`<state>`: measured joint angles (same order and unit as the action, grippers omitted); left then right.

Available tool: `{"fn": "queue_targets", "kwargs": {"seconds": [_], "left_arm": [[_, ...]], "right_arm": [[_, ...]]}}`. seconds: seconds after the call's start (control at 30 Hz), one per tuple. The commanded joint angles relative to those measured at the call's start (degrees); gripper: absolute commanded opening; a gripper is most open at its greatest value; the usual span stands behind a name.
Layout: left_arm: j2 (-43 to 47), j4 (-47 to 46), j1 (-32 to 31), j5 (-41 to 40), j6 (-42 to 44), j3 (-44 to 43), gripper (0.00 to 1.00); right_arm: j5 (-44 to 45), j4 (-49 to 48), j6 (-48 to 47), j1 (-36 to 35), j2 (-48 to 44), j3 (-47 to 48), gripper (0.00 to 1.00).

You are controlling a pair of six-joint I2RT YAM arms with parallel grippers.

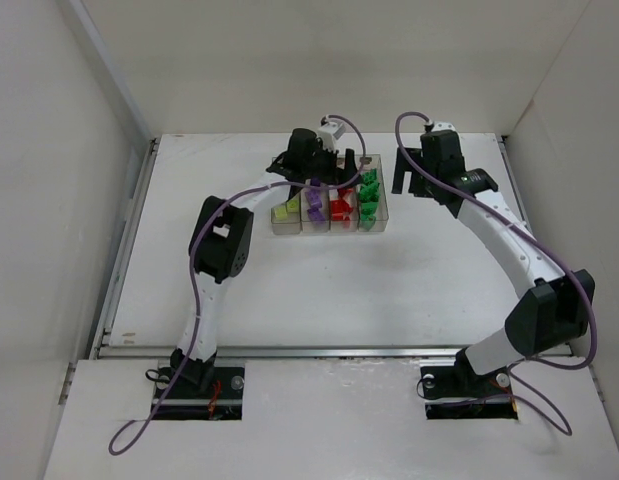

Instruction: Sort the legos into containers by color

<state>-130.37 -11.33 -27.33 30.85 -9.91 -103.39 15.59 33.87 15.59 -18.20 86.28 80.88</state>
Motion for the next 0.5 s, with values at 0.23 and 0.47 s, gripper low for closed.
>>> {"fn": "queue_targets", "kwargs": {"seconds": [0.23,0.47], "left_arm": [[26.6,-2.1,-2.1,-39.6,11.1,6.5,1.0],[32.0,-0.1,3.7,-78.2,25.2,10.8,1.0]], "right_arm": [[-0.9,-8.9,2.1,5.1,-7.1,0.4,0.99],[5.5,-15.1,5.5,9.8,-8.9,-1.3,0.99]]}}
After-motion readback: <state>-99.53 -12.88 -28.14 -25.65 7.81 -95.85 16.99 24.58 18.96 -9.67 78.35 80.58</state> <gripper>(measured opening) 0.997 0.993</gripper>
